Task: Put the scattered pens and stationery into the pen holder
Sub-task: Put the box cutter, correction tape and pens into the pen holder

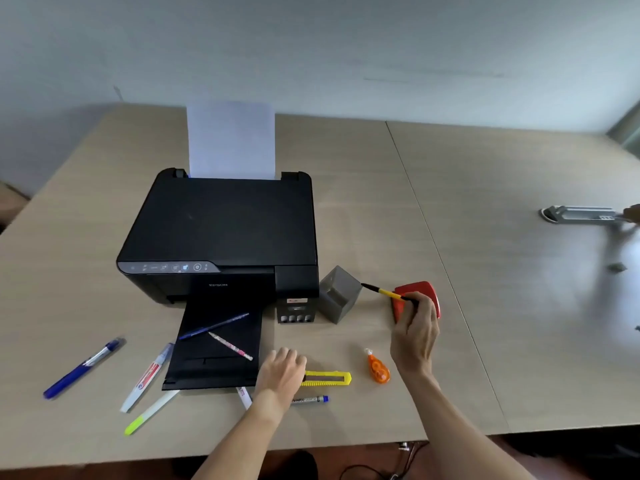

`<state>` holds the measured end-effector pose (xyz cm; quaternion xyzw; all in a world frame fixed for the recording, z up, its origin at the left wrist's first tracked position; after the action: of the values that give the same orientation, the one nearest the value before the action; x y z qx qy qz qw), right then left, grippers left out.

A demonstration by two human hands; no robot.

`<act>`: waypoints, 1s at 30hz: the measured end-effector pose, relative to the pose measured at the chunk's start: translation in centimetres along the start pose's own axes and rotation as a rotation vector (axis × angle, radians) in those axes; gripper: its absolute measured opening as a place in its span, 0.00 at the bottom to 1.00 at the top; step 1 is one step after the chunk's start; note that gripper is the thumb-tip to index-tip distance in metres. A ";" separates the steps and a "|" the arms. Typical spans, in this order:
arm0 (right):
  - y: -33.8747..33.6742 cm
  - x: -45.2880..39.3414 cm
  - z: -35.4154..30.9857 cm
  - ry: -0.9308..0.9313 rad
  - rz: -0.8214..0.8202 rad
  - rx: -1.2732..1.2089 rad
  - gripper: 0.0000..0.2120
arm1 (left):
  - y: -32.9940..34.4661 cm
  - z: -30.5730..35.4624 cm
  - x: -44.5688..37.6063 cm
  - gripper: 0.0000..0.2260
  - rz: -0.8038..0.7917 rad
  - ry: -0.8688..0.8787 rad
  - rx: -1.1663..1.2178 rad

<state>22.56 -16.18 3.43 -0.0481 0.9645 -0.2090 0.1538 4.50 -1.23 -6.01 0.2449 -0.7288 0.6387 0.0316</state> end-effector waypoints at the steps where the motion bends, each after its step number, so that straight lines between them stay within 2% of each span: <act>1: 0.4 -0.4 -0.6 -0.034 -0.015 -0.017 0.09 | 0.0 0.0 0.0 0.20 -0.011 -0.011 0.006; 4: 2.8 -1.2 -1.8 -0.096 -0.175 0.009 0.07 | -0.7 -0.2 -0.1 0.17 -0.007 -0.035 0.021; 7: 5.5 -1.4 -1.3 -0.095 -0.368 0.103 0.07 | -1.7 -0.2 -0.5 0.13 -0.009 0.026 0.132; 12: 5.7 -1.3 -0.1 -0.026 -0.416 0.153 0.13 | -5.1 -1.7 -0.7 0.08 0.127 0.080 0.435; 15: 4.8 -1.2 1.1 0.014 -0.422 0.219 0.14 | -7.6 -2.6 -1.0 0.02 0.253 0.153 0.521; 19: 4.0 -0.5 3.9 0.195 -0.503 0.325 0.15 | -10.9 -3.1 -1.4 0.04 0.421 0.207 0.628; 23: 3.6 1.6 7.0 0.432 -0.765 0.518 0.14 | -13.9 -3.5 -2.5 0.09 0.560 0.168 0.691; 25: 3.5 2.9 8.0 0.472 -0.856 0.592 0.18 | -15.1 -3.9 -3.1 0.10 0.635 0.139 0.683; 28: 3.2 4.4 8.6 0.501 -0.881 0.616 0.15 | -16.4 -4.7 -4.0 0.09 0.698 0.081 0.722; 30: 3.1 5.4 9.2 0.519 -0.896 0.614 0.17 | -16.7 -5.1 -4.4 0.09 0.717 0.045 0.743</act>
<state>20.24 -17.79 -7.29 -0.3509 0.7520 -0.5273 -0.1827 13.66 3.95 8.65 -0.0395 -0.4899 0.8303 -0.2628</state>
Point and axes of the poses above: each hand's wrist, its own x-axis away from the middle knuckle, its own y-axis out of the palm, z = x × y, the point moved 5 cm from there along -x, towards the middle knuckle, and after that the axes turned 5 degrees about -x, right-handed, at the moved point
